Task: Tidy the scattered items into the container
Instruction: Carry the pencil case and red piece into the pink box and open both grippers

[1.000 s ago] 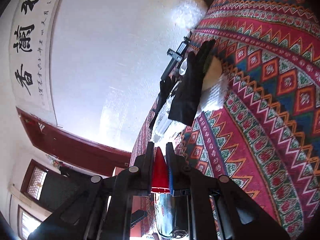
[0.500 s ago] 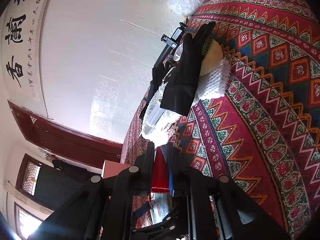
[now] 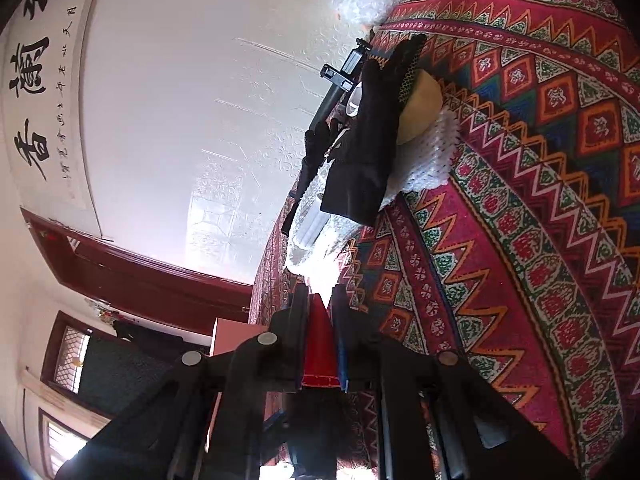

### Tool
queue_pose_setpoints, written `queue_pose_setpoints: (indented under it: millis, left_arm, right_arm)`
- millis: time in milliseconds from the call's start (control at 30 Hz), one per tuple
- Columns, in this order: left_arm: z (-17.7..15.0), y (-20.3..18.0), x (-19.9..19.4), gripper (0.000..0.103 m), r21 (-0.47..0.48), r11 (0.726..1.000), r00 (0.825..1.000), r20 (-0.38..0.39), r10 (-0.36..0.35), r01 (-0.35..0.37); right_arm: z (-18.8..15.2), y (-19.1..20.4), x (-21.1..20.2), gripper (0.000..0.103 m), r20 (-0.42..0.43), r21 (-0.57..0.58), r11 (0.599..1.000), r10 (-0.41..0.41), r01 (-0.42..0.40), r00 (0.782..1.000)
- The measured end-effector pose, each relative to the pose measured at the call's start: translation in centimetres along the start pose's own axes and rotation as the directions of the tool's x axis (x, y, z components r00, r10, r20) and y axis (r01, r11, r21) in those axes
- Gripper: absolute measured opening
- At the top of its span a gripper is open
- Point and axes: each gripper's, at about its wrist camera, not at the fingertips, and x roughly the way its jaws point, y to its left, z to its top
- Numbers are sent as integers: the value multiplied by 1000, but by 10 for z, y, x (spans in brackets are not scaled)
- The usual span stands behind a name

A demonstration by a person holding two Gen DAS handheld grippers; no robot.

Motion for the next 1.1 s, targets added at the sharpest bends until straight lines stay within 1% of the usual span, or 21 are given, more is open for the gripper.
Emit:
queue_pose_setpoints:
  millis: [100, 167, 200, 267, 333, 400, 433, 500, 567, 633, 700, 767, 800, 867, 900, 967, 1000, 1033, 1067, 1100]
  left_arm:
    - [21, 33, -52, 64, -32, 999, 996, 88, -26, 29]
    - [36, 62, -90, 64, -80, 996, 986, 163, -29, 43]
    - [43, 79, -110, 64, -111, 993, 979, 203, -26, 49]
    - [54, 112, -149, 64, -165, 985, 959, 285, 1, 48]
    - [64, 144, -183, 64, -212, 977, 934, 352, 51, 27]
    - [71, 176, -209, 65, -257, 966, 911, 398, 106, -1]
    - [75, 192, -219, 65, -277, 961, 902, 408, 138, -22]
    - [80, 226, -229, 65, -318, 946, 893, 408, 189, -55]
    - [79, 256, -232, 65, -357, 931, 890, 399, 222, -72]
    - [75, 281, -229, 65, -386, 916, 888, 373, 267, -113]
    - [73, 300, -224, 65, -393, 908, 890, 348, 293, -145]
    - [70, 317, -219, 65, -398, 905, 899, 324, 294, -153]
    - [69, 324, -215, 65, -397, 903, 902, 311, 299, -163]
    - [67, 336, -208, 67, -367, 905, 906, 271, 325, -215]
    - [64, 338, -205, 73, -352, 907, 908, 256, 332, -232]
    - [59, 353, -203, 82, -354, 906, 915, 235, 327, -233]
    - [53, 356, -204, 83, -364, 902, 915, 231, 330, -234]
    - [49, 363, -208, 83, -375, 895, 911, 233, 341, -240]
    - [46, 368, -215, 85, -388, 889, 899, 252, 358, -246]
    - [42, 373, -225, 86, -403, 881, 884, 277, 377, -250]
  right_arm:
    - [-2, 7, 4, 10, -9, -20, 1000, 12, -12, 1000]
    - [-4, 11, 6, 10, -17, -26, 999, 26, -27, 1000]
    - [-6, 13, 6, 11, -21, -29, 999, 36, -36, 999]
    - [-9, 20, 7, 11, -30, -41, 998, 54, -55, 998]
    - [-13, 28, 6, 11, -33, -59, 996, 70, -72, 997]
    - [-17, 40, 5, 11, -37, -89, 992, 85, -88, 996]
    - [-20, 47, 5, 10, -37, -106, 990, 92, -95, 995]
    - [-27, 64, 7, 10, -44, -136, 983, 116, -121, 992]
    - [-37, 85, 15, 11, -68, -152, 974, 162, -170, 984]
    - [-50, 112, 28, 10, -109, -178, 958, 207, -224, 972]
    - [-69, 147, 48, 10, -166, -228, 935, 237, -271, 957]
    - [-92, 184, 70, 10, -230, -273, 905, 268, -327, 936]
    - [-104, 203, 83, 10, -264, -288, 888, 288, -360, 921]
    - [-130, 241, 110, 10, -333, -320, 849, 315, -421, 889]
    - [-144, 260, 124, 10, -368, -340, 830, 316, -442, 875]
    - [-174, 290, 149, 11, -440, -368, 794, 310, -484, 843]
    - [-189, 304, 160, 13, -470, -390, 777, 295, -495, 832]
    - [-203, 316, 168, 23, -480, -430, 763, 259, -482, 838]
    - [-214, 325, 172, 34, -475, -476, 748, 223, -462, 851]
    - [-223, 332, 174, 70, -455, -516, 737, 197, -437, 869]
